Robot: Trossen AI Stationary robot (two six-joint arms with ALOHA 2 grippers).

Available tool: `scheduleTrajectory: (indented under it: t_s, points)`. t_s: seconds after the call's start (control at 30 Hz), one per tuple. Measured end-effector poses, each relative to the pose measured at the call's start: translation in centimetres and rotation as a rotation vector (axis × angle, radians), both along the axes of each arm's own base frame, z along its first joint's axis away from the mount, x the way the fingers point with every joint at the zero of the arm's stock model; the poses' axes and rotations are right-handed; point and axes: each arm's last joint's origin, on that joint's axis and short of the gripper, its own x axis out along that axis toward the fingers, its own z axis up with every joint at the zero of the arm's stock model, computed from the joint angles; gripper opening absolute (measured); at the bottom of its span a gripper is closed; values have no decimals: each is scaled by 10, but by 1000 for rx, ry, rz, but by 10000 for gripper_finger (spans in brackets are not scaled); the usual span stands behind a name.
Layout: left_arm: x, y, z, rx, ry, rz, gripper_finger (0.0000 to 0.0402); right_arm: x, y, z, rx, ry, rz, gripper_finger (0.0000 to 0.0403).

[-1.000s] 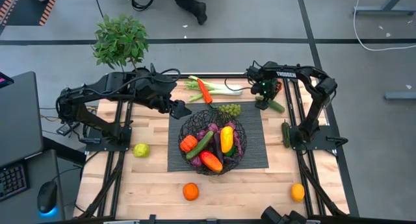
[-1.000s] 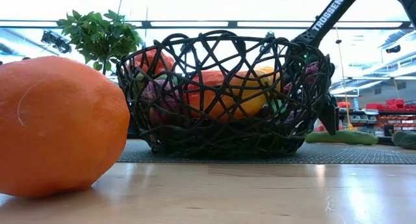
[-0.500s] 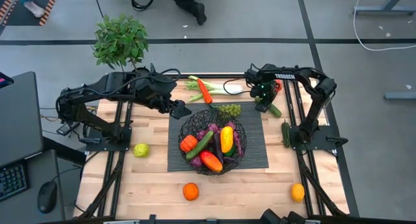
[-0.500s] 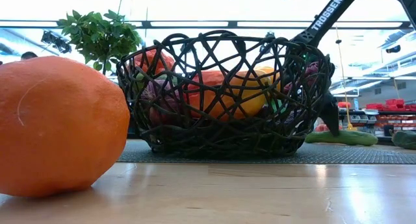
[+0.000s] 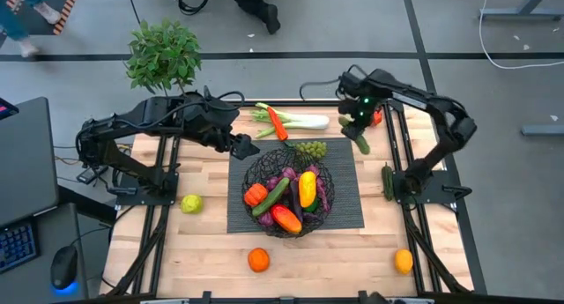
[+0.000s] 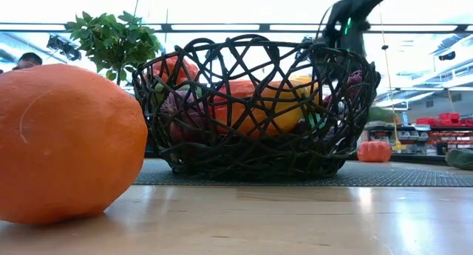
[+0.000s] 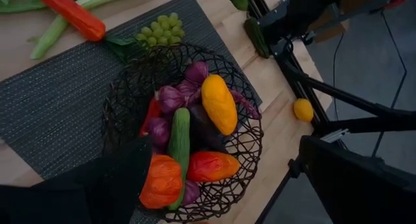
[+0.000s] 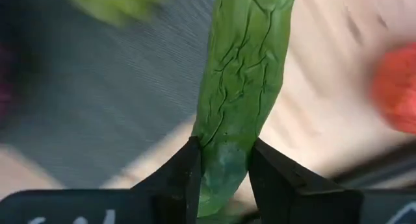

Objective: Build produce basket
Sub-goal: Put the green cucumber into the black wire basket, then put the green chili pepper into the black wire basket

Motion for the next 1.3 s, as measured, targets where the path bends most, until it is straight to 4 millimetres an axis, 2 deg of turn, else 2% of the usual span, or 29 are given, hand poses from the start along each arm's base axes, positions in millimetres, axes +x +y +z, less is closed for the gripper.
scheduleTrajectory:
  t_s: [0.1,0.2,0.3,0.43,0.63,0.77,1.13,1.3]
  points:
    - [0,4,0,21,3,-6,396,6,19,34,32,-185,-43,114]
    - [-1,9,0,96,13,-28,396,15,43,60,65,-333,-32,114]
    - [0,16,1,150,9,-16,396,28,68,78,83,-459,-15,114]
    - [-1,26,2,167,11,41,396,48,101,91,113,-579,-8,114]
    - [-2,30,1,182,17,40,396,79,139,95,161,-671,-17,122]
    - [-2,30,1,164,13,55,396,88,155,94,114,-679,-76,146]
    - [-1,28,2,156,6,53,396,98,178,86,159,-624,-131,283]
    - [0,19,2,154,3,20,396,85,181,79,151,-474,-183,319]
